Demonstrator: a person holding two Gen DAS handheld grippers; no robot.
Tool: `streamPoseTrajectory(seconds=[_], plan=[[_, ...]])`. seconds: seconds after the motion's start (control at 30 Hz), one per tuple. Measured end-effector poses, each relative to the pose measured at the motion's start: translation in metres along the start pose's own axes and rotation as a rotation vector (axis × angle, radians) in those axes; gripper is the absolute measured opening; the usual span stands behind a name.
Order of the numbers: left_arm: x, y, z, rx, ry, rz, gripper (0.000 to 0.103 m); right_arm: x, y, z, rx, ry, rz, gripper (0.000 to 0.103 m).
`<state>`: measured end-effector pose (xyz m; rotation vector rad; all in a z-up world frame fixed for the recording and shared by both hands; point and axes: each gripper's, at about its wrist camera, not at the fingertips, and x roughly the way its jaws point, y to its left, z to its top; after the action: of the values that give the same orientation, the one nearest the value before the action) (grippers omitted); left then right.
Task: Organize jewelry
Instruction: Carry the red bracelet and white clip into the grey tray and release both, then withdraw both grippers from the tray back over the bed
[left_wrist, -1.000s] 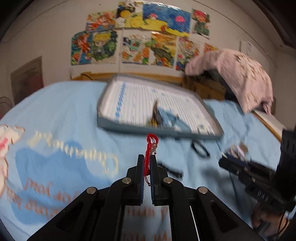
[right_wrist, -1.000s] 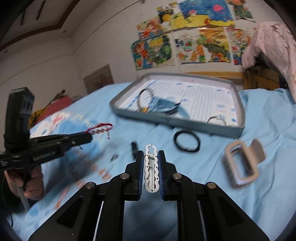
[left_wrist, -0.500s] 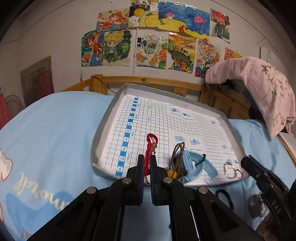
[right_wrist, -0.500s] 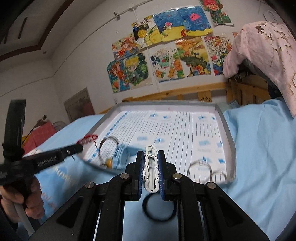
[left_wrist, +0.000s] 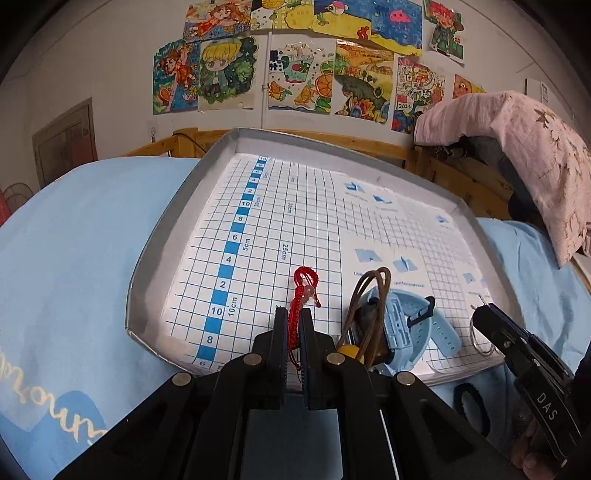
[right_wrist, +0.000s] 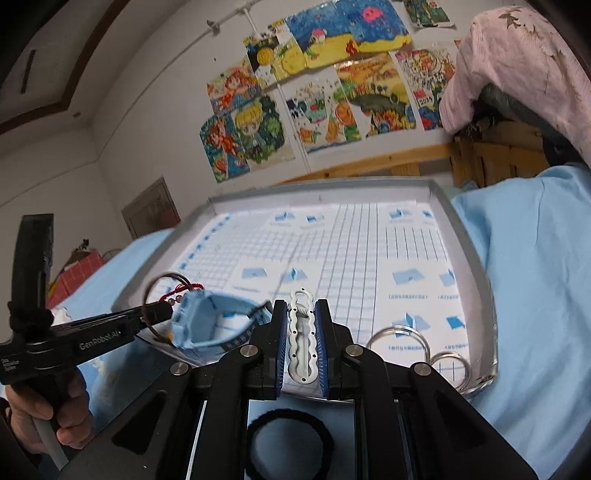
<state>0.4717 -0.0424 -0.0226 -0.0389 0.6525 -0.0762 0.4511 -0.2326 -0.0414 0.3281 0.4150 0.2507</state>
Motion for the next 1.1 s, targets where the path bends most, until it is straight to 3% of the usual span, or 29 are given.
streamPoseTrajectory(seconds=[0.3,0.4,0.57,0.67,0.77,0.8,0.83,0.9,1.0,1.1], plan=[[-0.003,0.0,-0.003,-0.016,-0.001,-0.01,0.007,0.008,-0.003,-0.004,0.012,0.038,-0.008,0.015],[-0.008,0.005,-0.002,-0.038,0.003,-0.02,0.007,0.003,-0.002,-0.002,0.011,0.033,0.001,0.034],[-0.027,0.019,0.001,-0.098,-0.007,-0.034,0.008,-0.015,0.0,0.003,0.006,-0.015,-0.005,0.037],[-0.048,0.024,0.003,-0.108,-0.031,-0.044,0.011,-0.031,0.004,0.008,-0.011,-0.04,-0.023,0.052],[-0.077,0.024,0.004,-0.104,-0.069,-0.048,0.026,-0.054,0.012,0.013,-0.035,-0.065,-0.031,0.064],[-0.089,0.025,0.003,-0.103,-0.087,-0.045,0.039,-0.061,0.015,0.015,-0.044,-0.069,-0.028,0.075],[-0.103,0.025,0.001,-0.105,-0.107,-0.041,0.062,-0.068,0.018,0.016,-0.057,-0.074,-0.021,0.087],[-0.124,0.028,-0.003,-0.124,-0.15,-0.015,0.086,-0.087,0.028,0.018,-0.125,-0.092,-0.009,0.096],[-0.158,0.029,-0.018,-0.149,-0.191,-0.028,0.089,-0.122,0.037,0.016,-0.216,-0.134,-0.045,0.098],[-0.188,0.027,-0.035,-0.145,-0.235,0.002,0.102,-0.157,0.04,0.019,-0.197,-0.184,-0.023,0.102]])
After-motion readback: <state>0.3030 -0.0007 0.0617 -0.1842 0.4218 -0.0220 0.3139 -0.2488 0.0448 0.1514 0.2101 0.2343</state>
